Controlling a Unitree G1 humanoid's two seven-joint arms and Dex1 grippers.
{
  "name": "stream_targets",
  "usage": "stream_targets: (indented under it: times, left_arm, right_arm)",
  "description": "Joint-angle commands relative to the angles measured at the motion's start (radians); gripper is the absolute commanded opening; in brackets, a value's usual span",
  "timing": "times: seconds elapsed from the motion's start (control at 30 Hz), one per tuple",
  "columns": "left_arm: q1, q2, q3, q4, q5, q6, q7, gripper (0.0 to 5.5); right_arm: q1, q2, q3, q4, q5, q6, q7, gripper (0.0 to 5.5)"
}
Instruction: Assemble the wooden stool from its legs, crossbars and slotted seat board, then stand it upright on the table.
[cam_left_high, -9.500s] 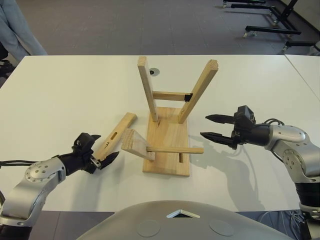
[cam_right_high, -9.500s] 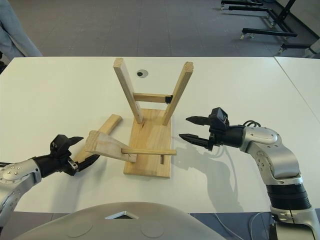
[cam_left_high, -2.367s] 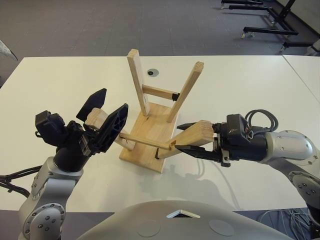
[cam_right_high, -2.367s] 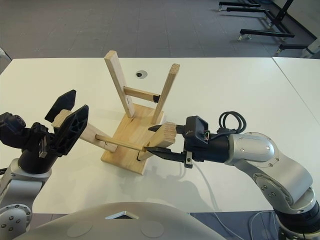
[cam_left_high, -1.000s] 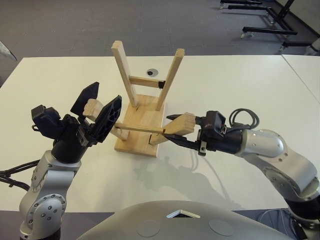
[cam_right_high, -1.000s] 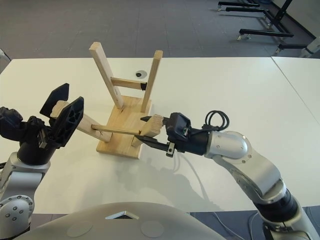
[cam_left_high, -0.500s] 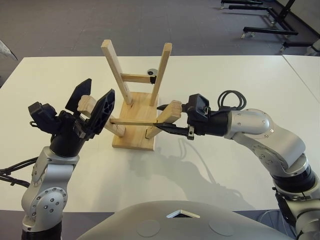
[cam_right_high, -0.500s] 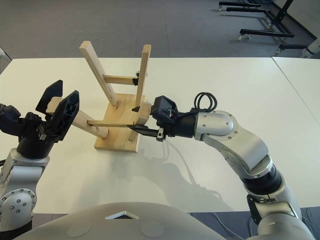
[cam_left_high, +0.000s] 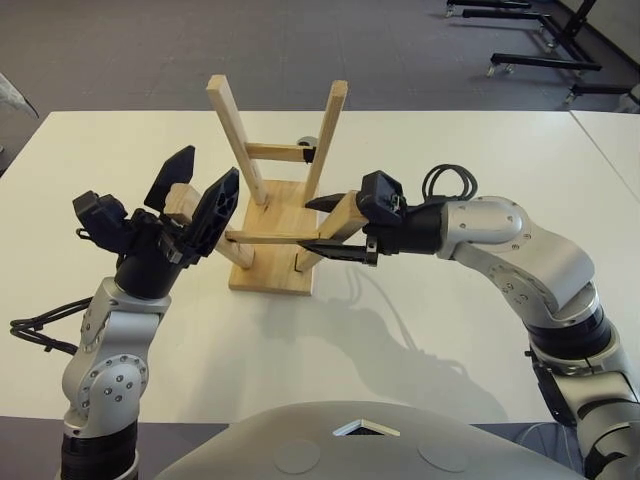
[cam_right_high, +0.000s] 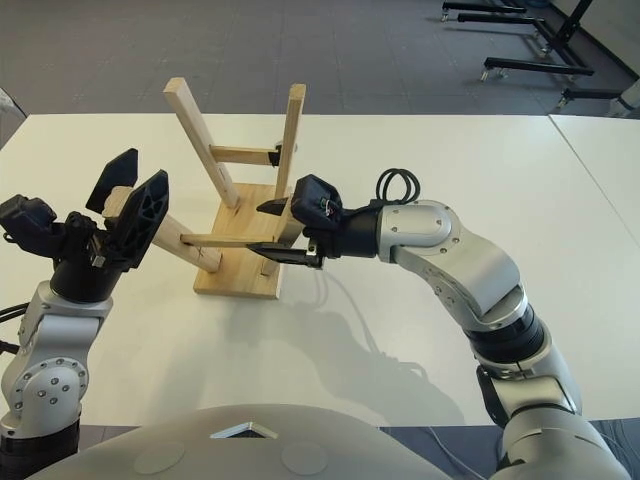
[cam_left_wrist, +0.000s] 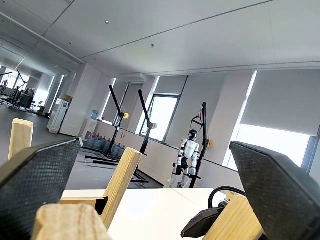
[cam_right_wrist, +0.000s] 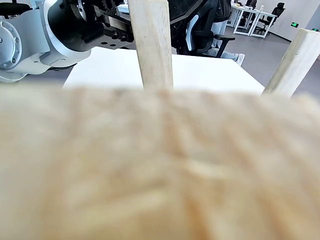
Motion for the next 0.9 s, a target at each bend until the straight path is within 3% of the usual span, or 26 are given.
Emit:
stream_targets:
  times: [0.03,0.33,0.67,0.9]
  left_arm:
    - [-0.023,0.000,-0.088,0.000,0.004,0.055,-0.077,5.40]
    - [-0.061,-0.003,-0.106,0.025,0.021,0.058,-0.081,5.40]
    - [-0.066,0.038,0.006,0.019,-0.002,0.060,-0.069,5.40]
    - [-0.064,0.042,0.118,-0.016,-0.110,0.060,-0.096,5.40]
  right_arm:
    - [-0.022,0.051,0.044,0.030,-0.013,0.026,-0.002,3.65]
    - [-0.027,0.068,0.047,0.057,-0.046,0.011,0.016,5.26]
    - [0.053,0.030,-0.176,0.122,0.026,-0.073,0.085,5.26]
    - [0.091,0.045,-0.221,0.094,0.050,-0.073,0.066,5.26]
